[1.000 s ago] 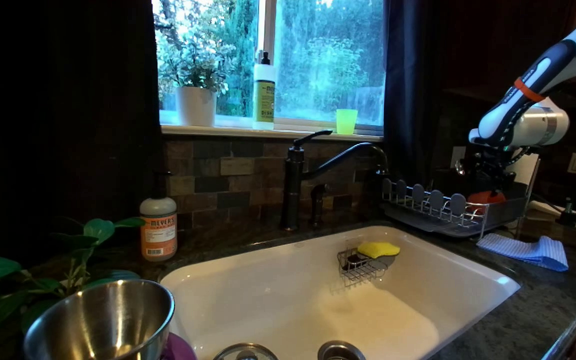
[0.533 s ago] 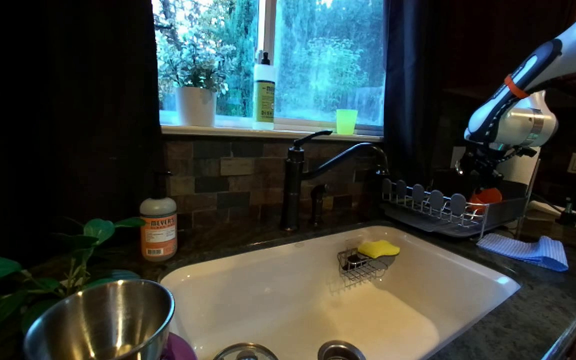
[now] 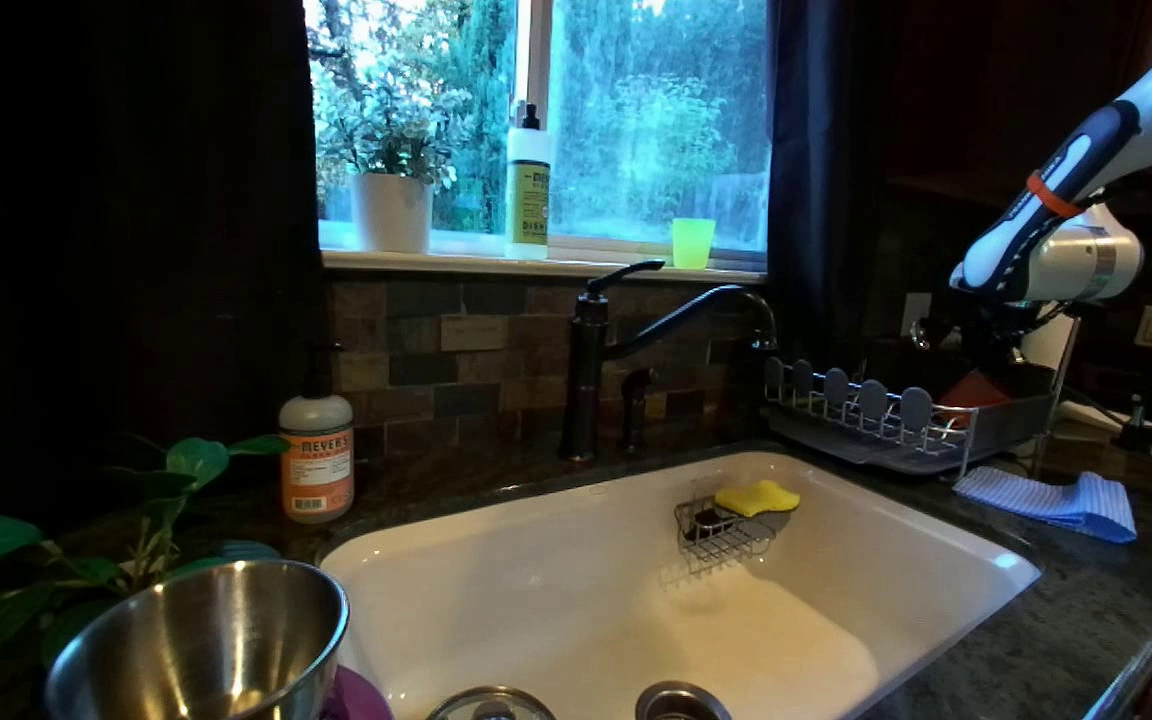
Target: Put the orange cup on the window seal
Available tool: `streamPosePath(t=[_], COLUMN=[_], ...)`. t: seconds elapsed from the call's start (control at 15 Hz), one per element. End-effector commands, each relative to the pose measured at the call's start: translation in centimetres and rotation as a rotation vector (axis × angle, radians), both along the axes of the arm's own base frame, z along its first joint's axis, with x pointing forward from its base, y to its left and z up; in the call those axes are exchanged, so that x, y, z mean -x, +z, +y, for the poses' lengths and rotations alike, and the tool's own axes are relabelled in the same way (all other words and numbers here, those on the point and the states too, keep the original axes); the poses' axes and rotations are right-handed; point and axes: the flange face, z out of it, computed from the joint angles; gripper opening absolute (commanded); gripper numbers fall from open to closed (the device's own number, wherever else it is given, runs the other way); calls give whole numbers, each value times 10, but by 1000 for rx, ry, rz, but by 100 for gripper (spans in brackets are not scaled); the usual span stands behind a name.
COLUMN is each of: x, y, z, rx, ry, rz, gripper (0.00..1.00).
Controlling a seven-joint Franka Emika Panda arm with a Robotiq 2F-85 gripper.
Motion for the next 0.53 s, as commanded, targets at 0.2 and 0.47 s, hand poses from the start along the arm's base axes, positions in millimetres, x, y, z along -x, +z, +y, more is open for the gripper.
streamPosePath(t=[0.2, 0.47], x=[-7, -3], y=[33, 75], z=[25, 59], rx=[50, 60], ry=[25, 131], rz=[-66, -97], gripper=[2, 2])
